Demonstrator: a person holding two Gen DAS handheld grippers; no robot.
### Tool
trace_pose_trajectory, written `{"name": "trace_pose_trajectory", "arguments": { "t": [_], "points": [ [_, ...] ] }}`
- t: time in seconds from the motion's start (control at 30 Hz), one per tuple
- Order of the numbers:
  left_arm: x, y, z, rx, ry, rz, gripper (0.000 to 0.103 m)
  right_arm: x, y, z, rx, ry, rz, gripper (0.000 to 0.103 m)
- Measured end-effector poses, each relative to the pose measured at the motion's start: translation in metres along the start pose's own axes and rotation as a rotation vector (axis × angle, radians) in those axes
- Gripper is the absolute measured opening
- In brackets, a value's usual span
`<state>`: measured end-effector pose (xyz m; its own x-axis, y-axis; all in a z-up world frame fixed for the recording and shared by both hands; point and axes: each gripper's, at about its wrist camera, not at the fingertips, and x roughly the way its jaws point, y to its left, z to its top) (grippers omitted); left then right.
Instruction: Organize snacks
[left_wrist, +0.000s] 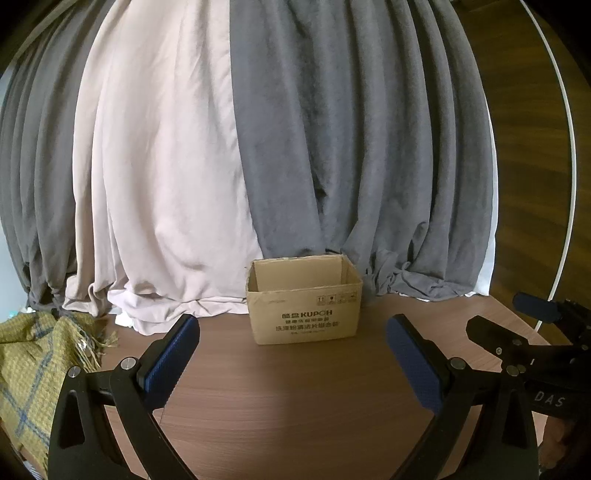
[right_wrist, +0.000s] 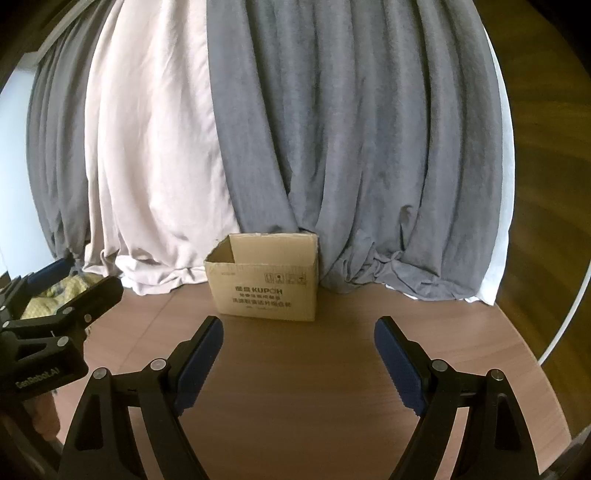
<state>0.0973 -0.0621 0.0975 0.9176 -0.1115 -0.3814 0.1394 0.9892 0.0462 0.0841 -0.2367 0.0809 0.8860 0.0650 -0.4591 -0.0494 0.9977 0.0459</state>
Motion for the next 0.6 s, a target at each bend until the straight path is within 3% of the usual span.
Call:
{"name": "trace_pose_trajectory", "arguments": {
  "t": [0.6],
  "points": [
    [0.009,-0.005,-0.001,0.0,0.027,-0.001,0.103,0.007,-0.012,-0.002,0.006,0.007,0.003,0.085]
  ]
}}
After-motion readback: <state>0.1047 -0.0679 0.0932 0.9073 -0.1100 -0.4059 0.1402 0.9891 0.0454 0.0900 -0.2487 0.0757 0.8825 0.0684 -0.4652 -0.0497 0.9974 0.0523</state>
